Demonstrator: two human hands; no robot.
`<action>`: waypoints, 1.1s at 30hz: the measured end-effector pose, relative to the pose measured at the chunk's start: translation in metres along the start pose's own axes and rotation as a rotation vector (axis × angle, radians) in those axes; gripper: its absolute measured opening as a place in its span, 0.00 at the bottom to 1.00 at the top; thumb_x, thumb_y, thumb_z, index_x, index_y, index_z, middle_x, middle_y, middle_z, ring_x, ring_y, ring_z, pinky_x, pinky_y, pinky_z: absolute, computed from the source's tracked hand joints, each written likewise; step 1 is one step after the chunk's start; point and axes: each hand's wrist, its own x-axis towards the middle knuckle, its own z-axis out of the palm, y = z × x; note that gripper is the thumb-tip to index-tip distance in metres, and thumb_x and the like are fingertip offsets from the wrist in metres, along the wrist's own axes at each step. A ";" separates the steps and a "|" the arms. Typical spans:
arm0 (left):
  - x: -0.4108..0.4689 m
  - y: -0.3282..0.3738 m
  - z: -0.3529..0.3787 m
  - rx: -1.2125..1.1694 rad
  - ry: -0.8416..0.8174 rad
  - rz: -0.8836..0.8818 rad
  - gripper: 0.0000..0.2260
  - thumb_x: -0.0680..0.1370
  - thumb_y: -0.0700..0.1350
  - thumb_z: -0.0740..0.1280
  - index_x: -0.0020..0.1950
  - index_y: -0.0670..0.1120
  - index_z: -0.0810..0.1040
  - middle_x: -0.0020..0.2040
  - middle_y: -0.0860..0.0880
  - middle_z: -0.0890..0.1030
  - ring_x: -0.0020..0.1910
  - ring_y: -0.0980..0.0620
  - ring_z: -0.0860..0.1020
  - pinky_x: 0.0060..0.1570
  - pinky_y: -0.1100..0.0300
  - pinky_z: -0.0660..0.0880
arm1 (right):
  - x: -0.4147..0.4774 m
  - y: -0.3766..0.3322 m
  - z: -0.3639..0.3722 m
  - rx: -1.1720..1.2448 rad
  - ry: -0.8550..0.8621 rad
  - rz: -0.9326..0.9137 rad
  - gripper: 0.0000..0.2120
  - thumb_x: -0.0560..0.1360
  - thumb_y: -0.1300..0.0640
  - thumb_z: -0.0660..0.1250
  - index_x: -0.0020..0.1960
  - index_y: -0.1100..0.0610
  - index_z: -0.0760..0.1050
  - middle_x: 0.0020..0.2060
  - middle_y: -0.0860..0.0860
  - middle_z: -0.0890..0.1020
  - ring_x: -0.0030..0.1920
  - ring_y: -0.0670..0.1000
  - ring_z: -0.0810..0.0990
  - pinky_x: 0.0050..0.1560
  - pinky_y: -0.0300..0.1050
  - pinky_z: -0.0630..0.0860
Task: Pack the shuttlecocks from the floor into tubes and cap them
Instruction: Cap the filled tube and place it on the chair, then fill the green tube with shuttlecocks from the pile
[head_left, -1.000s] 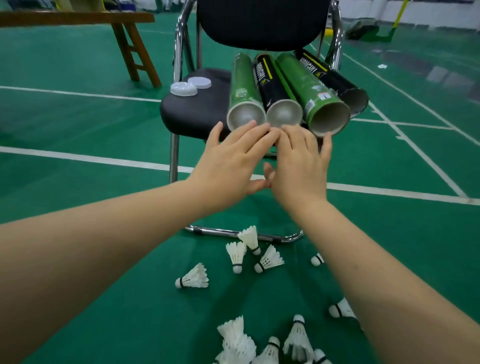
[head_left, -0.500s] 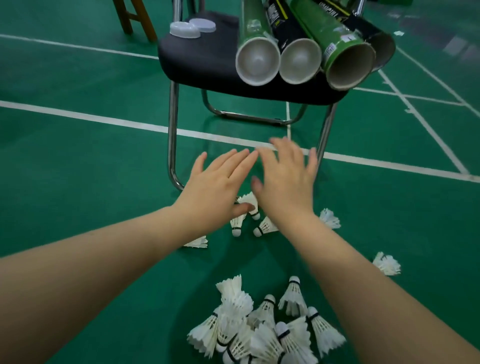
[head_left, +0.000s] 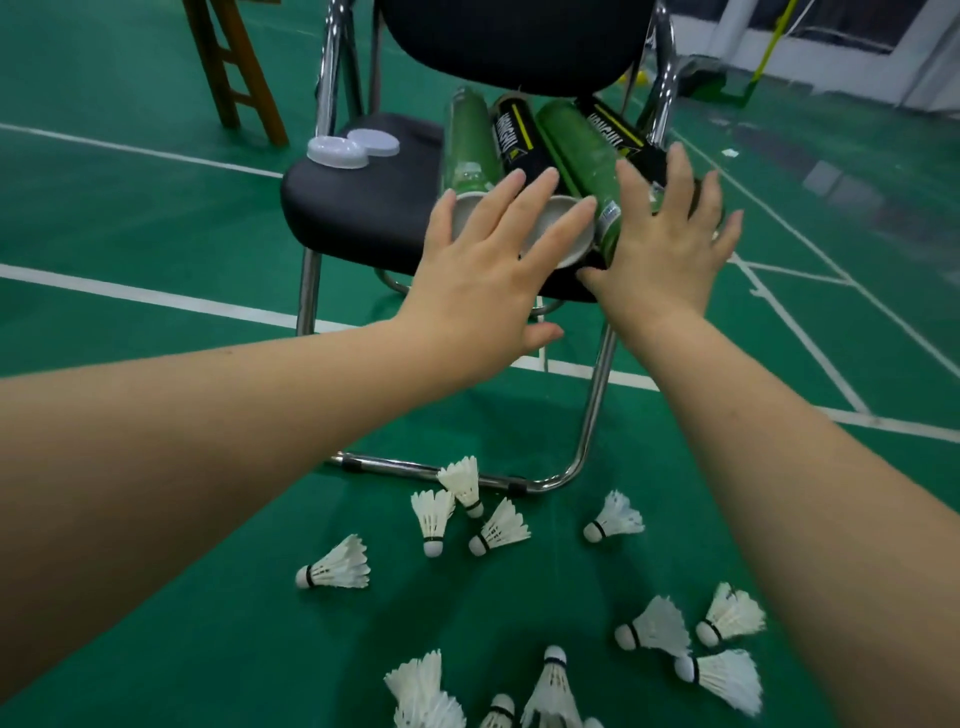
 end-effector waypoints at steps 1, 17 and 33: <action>0.000 0.000 0.001 0.008 -0.001 0.002 0.42 0.72 0.61 0.66 0.77 0.54 0.44 0.78 0.48 0.46 0.76 0.47 0.45 0.70 0.40 0.44 | 0.001 0.002 0.002 0.003 -0.016 0.004 0.39 0.70 0.49 0.72 0.74 0.47 0.54 0.76 0.54 0.51 0.74 0.61 0.51 0.72 0.63 0.45; 0.001 0.017 -0.012 0.041 -0.054 -0.023 0.45 0.72 0.63 0.66 0.76 0.55 0.39 0.77 0.49 0.42 0.76 0.48 0.42 0.70 0.39 0.44 | -0.015 0.001 -0.015 0.272 0.180 0.015 0.22 0.73 0.58 0.66 0.66 0.56 0.69 0.67 0.58 0.67 0.63 0.62 0.65 0.64 0.52 0.65; -0.009 0.049 -0.108 -0.346 0.485 0.189 0.25 0.75 0.52 0.61 0.70 0.46 0.61 0.69 0.45 0.70 0.71 0.49 0.62 0.70 0.45 0.56 | -0.125 -0.051 -0.187 0.726 0.571 0.085 0.20 0.64 0.58 0.71 0.56 0.51 0.75 0.54 0.51 0.74 0.55 0.50 0.70 0.58 0.44 0.66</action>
